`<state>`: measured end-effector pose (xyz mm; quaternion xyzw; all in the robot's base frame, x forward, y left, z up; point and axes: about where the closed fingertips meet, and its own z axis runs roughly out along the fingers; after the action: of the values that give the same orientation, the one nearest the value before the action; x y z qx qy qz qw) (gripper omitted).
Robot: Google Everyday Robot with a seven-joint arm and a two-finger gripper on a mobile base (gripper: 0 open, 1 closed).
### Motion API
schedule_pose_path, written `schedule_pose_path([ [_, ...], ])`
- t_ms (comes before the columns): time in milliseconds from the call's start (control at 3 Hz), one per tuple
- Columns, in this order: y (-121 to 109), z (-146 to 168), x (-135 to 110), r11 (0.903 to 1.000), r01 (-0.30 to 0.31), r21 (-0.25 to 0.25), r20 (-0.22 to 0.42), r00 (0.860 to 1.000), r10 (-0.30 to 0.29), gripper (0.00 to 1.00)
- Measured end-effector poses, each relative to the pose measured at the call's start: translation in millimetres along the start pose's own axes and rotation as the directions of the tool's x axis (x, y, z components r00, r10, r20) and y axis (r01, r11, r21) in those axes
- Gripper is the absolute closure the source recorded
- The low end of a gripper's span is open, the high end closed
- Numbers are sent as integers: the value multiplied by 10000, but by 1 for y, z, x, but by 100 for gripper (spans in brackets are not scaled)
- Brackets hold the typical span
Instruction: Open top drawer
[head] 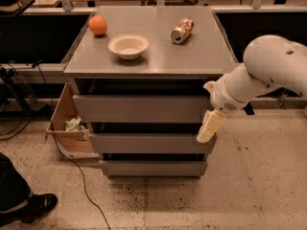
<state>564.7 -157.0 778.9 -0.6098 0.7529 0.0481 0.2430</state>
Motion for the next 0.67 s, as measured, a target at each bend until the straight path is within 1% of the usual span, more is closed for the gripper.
schedule_pose_path([
  [333,-14,37,-6,10000,-86,-35,504,9987,88,0],
  [667,-28,74,-8,9999,-166,-38,695,9974,168,0],
])
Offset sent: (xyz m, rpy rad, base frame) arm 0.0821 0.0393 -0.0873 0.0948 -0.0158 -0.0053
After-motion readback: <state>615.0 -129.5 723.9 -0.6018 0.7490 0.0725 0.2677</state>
